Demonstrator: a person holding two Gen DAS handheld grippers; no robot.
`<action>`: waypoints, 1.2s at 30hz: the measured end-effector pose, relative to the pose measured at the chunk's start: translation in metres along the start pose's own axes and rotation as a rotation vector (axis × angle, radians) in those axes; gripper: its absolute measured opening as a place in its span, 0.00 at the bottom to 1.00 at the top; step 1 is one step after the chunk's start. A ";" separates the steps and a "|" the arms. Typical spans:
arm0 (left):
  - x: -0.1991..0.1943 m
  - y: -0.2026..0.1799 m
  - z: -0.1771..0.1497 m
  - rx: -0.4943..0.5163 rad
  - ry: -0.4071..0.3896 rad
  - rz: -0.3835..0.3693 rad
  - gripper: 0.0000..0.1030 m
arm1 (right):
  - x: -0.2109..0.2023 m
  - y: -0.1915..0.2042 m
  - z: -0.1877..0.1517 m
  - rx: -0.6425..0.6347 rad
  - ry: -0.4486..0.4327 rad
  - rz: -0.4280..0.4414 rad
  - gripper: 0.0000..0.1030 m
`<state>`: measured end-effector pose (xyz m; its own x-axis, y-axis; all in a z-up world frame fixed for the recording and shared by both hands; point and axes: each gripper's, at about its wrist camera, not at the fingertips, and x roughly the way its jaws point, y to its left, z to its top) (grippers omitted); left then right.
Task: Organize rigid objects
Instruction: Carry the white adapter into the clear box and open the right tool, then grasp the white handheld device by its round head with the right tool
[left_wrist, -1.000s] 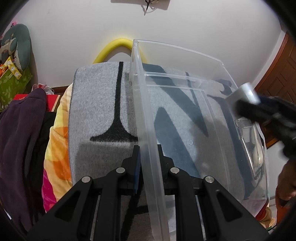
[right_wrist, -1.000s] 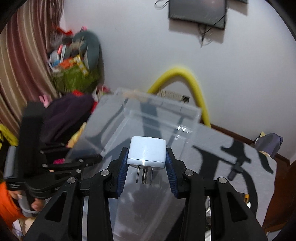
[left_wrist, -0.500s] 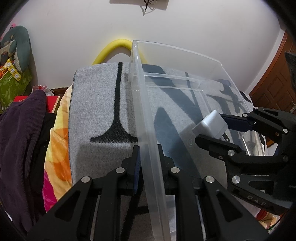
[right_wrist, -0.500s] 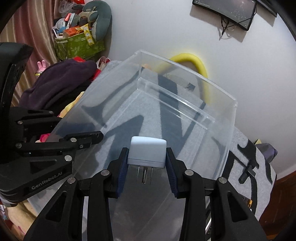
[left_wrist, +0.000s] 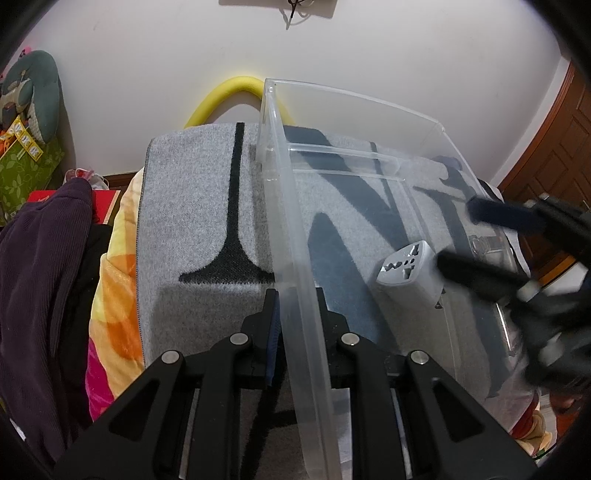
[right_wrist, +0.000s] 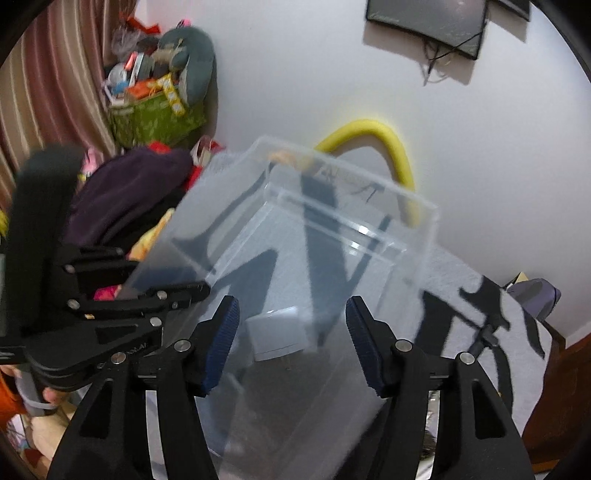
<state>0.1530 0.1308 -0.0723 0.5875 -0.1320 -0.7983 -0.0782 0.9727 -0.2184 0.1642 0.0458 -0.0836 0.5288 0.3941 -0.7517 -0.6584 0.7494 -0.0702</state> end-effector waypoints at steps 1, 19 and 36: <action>0.000 0.000 0.000 -0.001 0.001 0.000 0.16 | -0.008 -0.006 0.002 0.013 -0.020 -0.008 0.55; 0.001 -0.005 -0.001 0.022 0.008 0.033 0.16 | -0.056 -0.111 -0.031 0.233 -0.083 -0.161 0.66; 0.000 -0.007 -0.003 0.031 0.021 0.054 0.16 | -0.044 -0.133 -0.136 0.369 0.092 -0.116 0.66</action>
<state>0.1516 0.1235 -0.0728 0.5658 -0.0827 -0.8204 -0.0842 0.9840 -0.1573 0.1554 -0.1436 -0.1307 0.5269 0.2588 -0.8095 -0.3517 0.9335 0.0696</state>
